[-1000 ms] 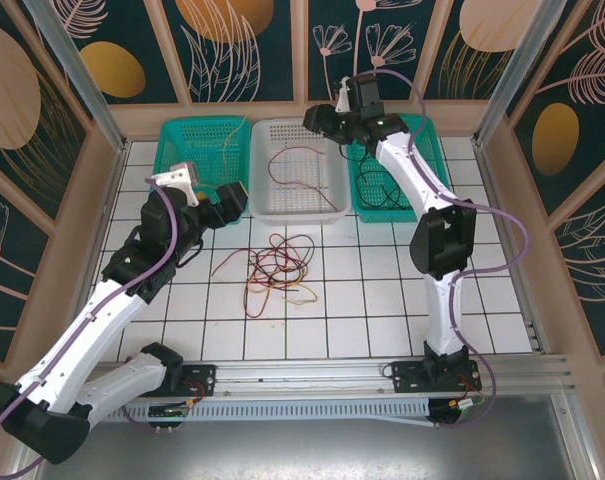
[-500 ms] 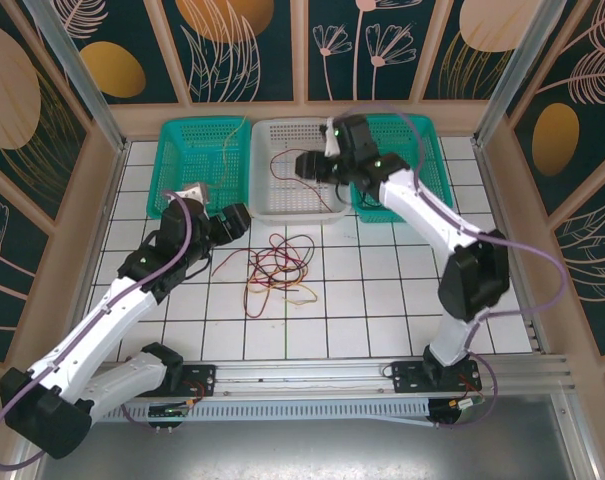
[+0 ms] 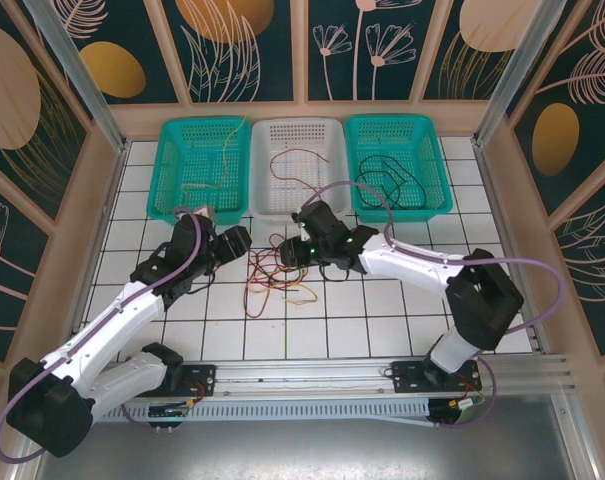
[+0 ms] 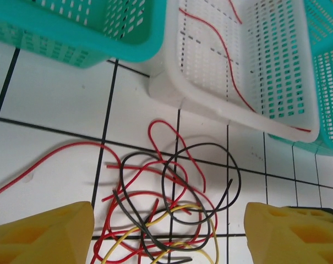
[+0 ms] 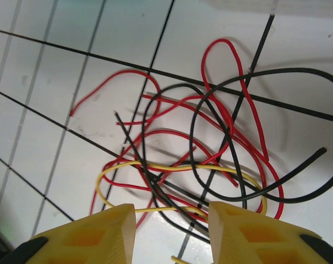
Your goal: Untangle the cables
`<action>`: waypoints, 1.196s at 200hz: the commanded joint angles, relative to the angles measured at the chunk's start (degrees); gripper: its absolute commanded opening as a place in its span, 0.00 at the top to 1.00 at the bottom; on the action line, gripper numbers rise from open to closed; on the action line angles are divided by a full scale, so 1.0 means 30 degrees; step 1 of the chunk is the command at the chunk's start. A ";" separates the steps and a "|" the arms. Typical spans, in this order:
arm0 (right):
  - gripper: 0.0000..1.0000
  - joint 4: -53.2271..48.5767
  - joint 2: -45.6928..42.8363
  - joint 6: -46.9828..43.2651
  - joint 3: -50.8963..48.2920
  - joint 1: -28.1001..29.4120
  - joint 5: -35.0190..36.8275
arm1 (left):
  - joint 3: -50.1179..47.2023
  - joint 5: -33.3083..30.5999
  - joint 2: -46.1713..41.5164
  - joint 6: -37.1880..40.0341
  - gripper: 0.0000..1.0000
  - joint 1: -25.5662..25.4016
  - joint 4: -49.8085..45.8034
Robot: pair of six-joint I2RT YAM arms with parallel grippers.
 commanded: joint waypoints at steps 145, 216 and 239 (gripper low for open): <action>0.62 -0.2012 0.1472 0.0077 0.0817 -0.0263 0.5740 | -0.0586 0.0684 -0.0186 -0.1121 0.33 0.0342 0.0884; 0.67 -0.0596 0.2052 0.1124 -0.0059 -0.1116 0.4744 | -0.0381 0.0878 -0.0387 -0.1048 0.34 0.0342 0.0919; 0.73 0.0037 0.2284 0.1120 -0.0311 -0.1145 0.4349 | -0.0418 0.0936 -0.0387 -0.1037 0.34 0.0342 0.1036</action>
